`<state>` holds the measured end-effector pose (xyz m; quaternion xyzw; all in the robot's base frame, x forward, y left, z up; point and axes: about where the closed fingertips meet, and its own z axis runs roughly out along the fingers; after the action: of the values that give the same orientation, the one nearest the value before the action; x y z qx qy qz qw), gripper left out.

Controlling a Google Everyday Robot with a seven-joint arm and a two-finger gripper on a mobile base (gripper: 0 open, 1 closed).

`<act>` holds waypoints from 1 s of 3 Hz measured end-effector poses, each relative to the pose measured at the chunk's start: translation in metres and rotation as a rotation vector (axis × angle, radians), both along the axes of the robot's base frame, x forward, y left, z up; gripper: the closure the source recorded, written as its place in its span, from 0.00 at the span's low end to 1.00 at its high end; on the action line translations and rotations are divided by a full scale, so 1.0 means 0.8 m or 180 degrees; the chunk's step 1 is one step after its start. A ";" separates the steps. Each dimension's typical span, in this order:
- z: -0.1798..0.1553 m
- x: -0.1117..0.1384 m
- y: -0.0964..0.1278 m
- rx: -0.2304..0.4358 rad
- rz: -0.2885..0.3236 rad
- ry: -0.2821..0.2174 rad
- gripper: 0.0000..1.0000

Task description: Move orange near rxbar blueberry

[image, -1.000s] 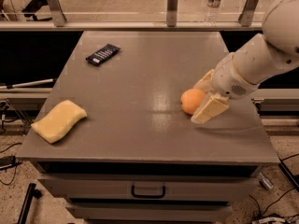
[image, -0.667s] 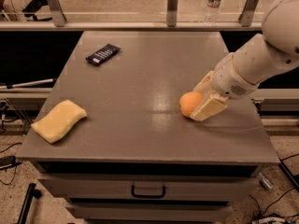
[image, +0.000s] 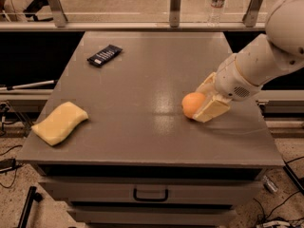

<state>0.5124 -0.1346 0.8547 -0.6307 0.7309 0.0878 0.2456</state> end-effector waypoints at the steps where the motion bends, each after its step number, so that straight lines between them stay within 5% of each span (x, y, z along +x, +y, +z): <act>1: 0.000 0.000 0.000 0.0001 0.0000 -0.0001 1.00; 3: 0.045 0.058 0.018 0.0233 0.0023 -0.0501 1.00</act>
Offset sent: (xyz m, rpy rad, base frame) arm 0.0416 0.0071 0.0295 0.1016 -0.1644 -0.0225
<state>0.5591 -0.1205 0.8906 -0.6289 0.7034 0.0655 0.3248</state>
